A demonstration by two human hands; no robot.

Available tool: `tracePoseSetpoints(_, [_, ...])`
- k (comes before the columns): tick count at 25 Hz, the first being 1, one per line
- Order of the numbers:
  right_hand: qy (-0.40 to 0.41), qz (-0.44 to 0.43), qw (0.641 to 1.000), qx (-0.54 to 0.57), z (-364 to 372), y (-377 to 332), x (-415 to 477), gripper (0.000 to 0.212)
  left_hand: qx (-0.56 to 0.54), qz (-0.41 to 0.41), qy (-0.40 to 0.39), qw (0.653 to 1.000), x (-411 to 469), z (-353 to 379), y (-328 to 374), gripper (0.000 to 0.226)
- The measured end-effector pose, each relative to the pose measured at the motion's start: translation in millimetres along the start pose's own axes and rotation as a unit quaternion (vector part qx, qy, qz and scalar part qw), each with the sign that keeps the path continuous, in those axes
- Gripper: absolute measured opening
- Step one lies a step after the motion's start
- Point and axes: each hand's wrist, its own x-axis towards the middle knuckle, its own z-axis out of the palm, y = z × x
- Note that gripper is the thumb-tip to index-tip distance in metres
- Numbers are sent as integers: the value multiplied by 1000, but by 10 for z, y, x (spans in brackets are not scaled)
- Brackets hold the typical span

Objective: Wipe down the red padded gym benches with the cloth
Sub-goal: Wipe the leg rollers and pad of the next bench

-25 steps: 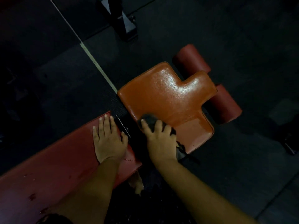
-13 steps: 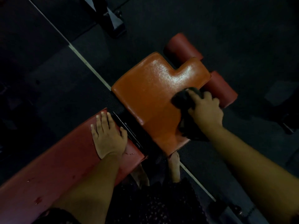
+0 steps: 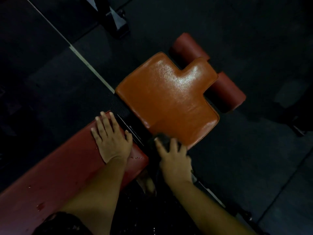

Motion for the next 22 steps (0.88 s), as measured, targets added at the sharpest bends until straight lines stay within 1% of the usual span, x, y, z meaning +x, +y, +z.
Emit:
tracePoseSetpoints(2, [-68,-89,991,-72,90,-42,-79,86,17,-2,-15,1000,2,-5,9,86])
tracePoseSetpoints(3, [-67,-114,987,-92,92,28,-76,86,24,0,-29,999,4,-4,12,83])
tracePoseSetpoints(5, [-27,-155,982,-101,74,278,-51,83,37,1,-49,998,11,4,6,77])
tracePoseSetpoints(6, [-11,-159,982,-100,18,416,-34,81,40,1,-51,998,15,4,3,76])
tracePoseSetpoints(7, [5,-141,986,-87,-56,546,-2,79,40,0,-51,998,16,6,0,76])
tracePoseSetpoints(8, [29,-101,993,-63,-159,680,54,76,39,-1,-51,998,17,6,-1,76])
tracePoseSetpoints(10, [51,14,999,-6,-368,962,227,69,35,-2,-50,998,16,8,5,76])
tracePoseSetpoints(12, [49,118,986,110,-531,1212,460,63,31,0,-46,998,15,10,2,76])
tracePoseSetpoints(15, [60,198,946,251,-529,1368,669,59,33,1,-47,998,1,-8,9,75])
tracePoseSetpoints(16, [71,221,923,306,-459,1365,676,58,34,1,-48,998,1,-15,13,75])
tracePoseSetpoints(17, [87,248,891,371,-363,1340,661,58,37,0,-49,998,1,-18,13,75])
tracePoseSetpoints(18, [109,281,849,434,-291,1295,630,59,41,-1,-49,998,2,-22,11,75])
tracePoseSetpoints(19, [129,311,813,475,-249,1222,578,60,45,-2,-48,998,4,-23,10,75])
tracePoseSetpoints(20, [136,335,796,486,-213,1119,502,62,48,-2,-47,998,5,-23,14,75])
tracePoseSetpoints(21, [128,348,801,471,-173,980,400,63,48,-2,-45,998,6,-22,19,75])
tracePoseSetpoints(22, [111,343,825,436,-125,805,270,64,46,-3,-43,998,6,-18,18,75])
